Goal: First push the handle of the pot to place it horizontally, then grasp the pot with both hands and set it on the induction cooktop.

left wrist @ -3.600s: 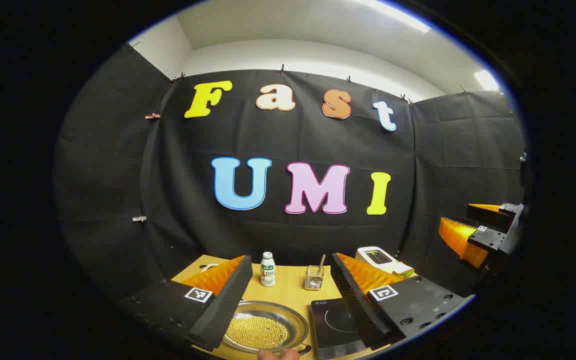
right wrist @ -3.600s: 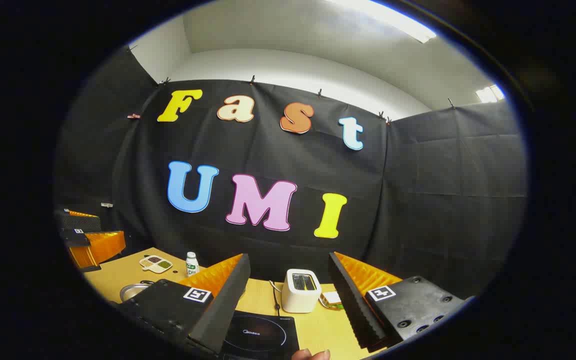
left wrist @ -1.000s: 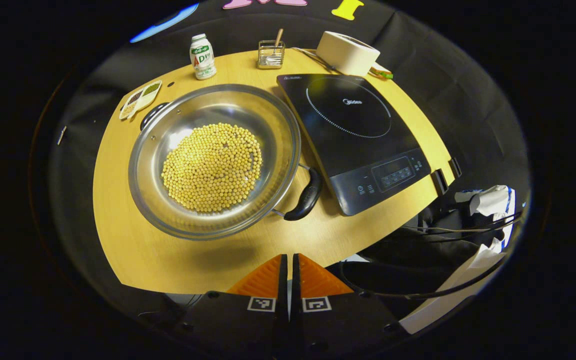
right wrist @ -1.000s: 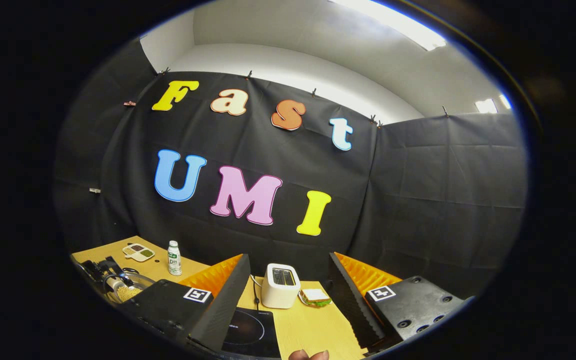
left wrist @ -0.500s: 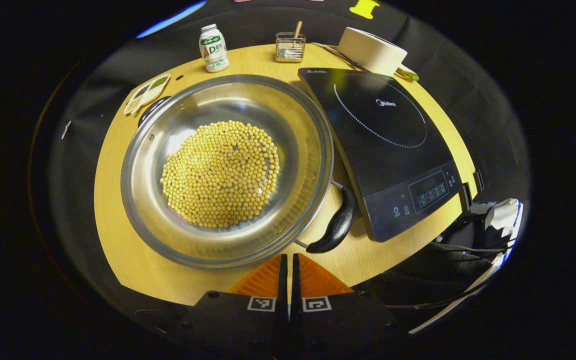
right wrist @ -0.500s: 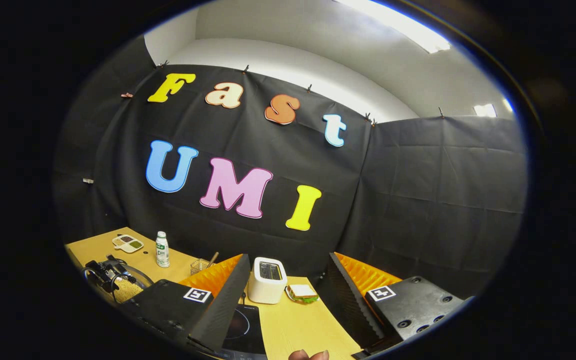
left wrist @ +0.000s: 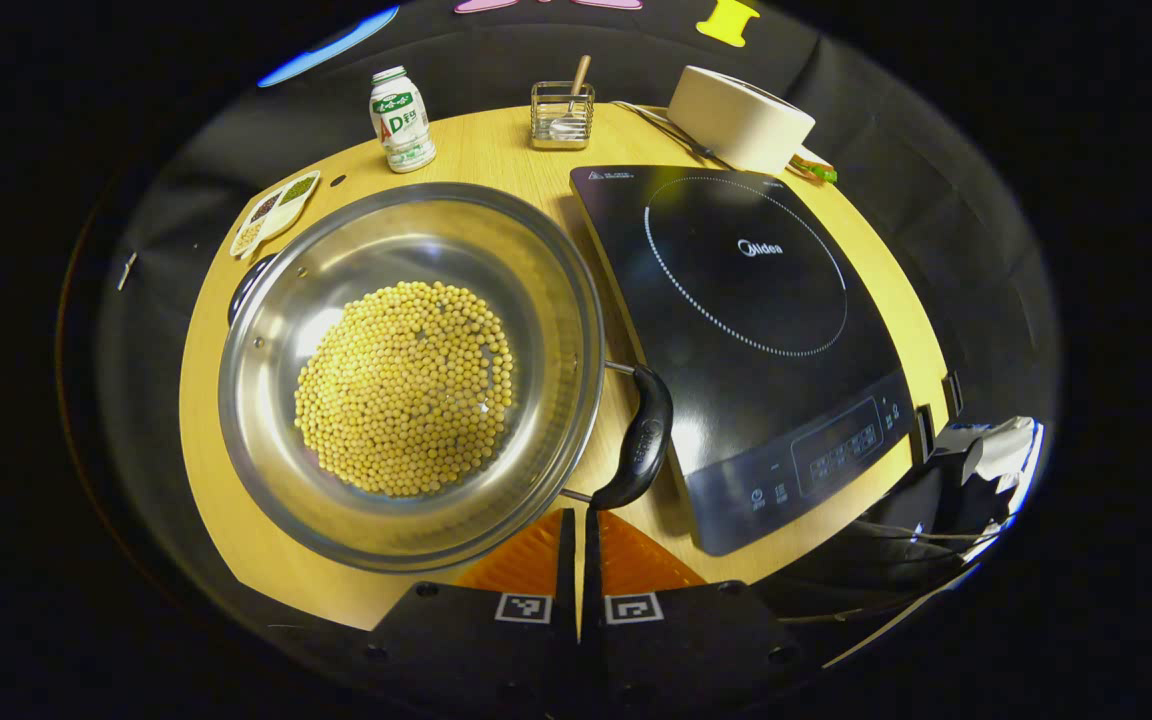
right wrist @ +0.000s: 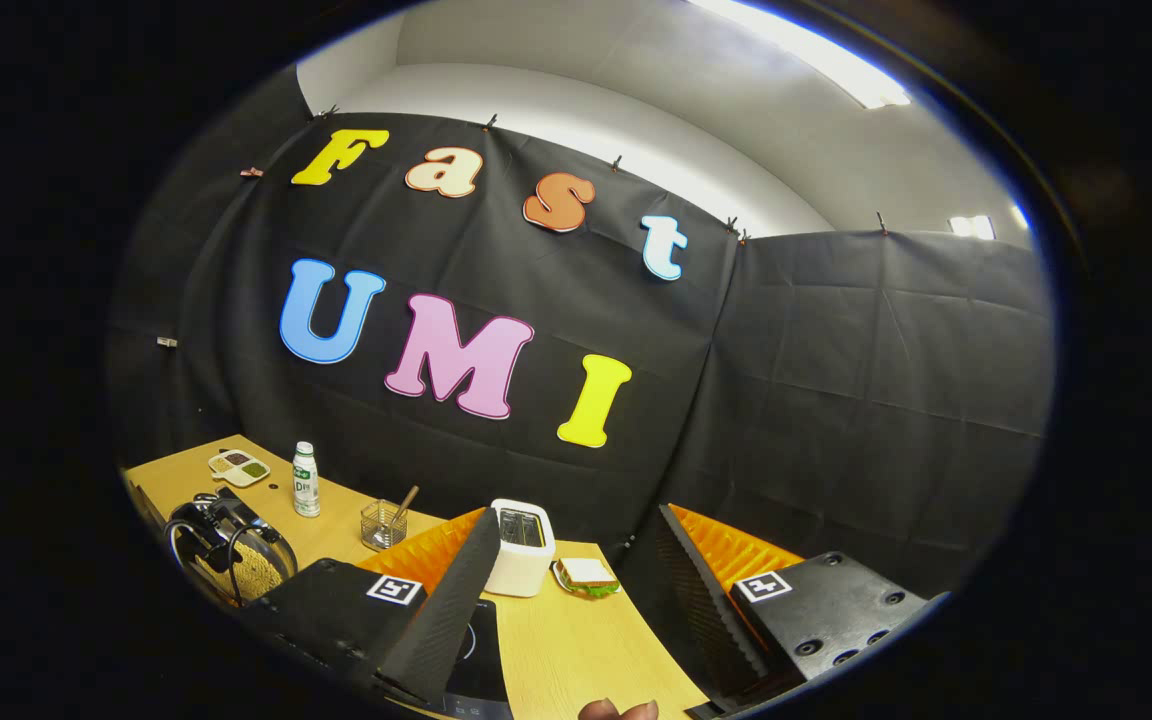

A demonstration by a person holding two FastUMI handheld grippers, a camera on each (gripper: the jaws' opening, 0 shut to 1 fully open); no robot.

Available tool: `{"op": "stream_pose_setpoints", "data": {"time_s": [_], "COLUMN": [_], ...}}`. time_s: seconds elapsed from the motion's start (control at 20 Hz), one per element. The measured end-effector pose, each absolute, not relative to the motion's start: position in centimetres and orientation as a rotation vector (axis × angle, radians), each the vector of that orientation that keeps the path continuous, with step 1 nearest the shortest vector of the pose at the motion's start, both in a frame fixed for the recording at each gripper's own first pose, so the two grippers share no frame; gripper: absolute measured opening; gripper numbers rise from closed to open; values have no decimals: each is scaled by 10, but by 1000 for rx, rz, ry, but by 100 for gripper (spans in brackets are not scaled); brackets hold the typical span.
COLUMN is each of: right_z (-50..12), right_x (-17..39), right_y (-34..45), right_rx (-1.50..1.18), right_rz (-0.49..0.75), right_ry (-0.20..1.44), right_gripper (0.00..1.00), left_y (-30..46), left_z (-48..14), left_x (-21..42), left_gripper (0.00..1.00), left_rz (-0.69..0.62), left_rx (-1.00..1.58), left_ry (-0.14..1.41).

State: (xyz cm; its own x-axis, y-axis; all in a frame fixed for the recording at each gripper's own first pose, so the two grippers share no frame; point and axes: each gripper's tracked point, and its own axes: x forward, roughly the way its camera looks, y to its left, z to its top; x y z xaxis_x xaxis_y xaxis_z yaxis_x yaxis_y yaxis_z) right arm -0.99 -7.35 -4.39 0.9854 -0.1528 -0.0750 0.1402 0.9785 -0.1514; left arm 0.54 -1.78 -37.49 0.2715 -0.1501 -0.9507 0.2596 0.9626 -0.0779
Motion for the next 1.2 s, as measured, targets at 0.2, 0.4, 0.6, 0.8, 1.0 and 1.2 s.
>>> {"op": "stream_pose_setpoints", "data": {"time_s": [0.2, 0.4, 0.6, 0.8, 1.0, 1.2], "right_z": [-50, -57, -64, -68, -70, -78], "right_x": [-7, -4, -3, -4, -6, -2], "right_y": [-79, -84, -88, -89, -86, -74], "right_rx": [-157, -163, -167, -175, -176, -149], "right_rz": [-161, -180, -199, -220, -225, -199], "right_ry": [103, 121, 140, 151, 161, 186], "right_gripper": [98, 97, 98, 98, 97, 97], "left_y": [-33, -41, -48, -55, -62, -69], "left_z": [-377, -377, -378, -382, -378, -357], "left_x": [33, 62, 89, 109, 106, 87], "left_gripper": [5, 5, 5, 5, 5, 32], "left_rz": [-253, -237, -239, -239, -270, -320], "left_rx": [55, 73, 99, 98, 56, -19], "left_ry": [1238, 1202, 1179, 1166, 1138, 1062]}}
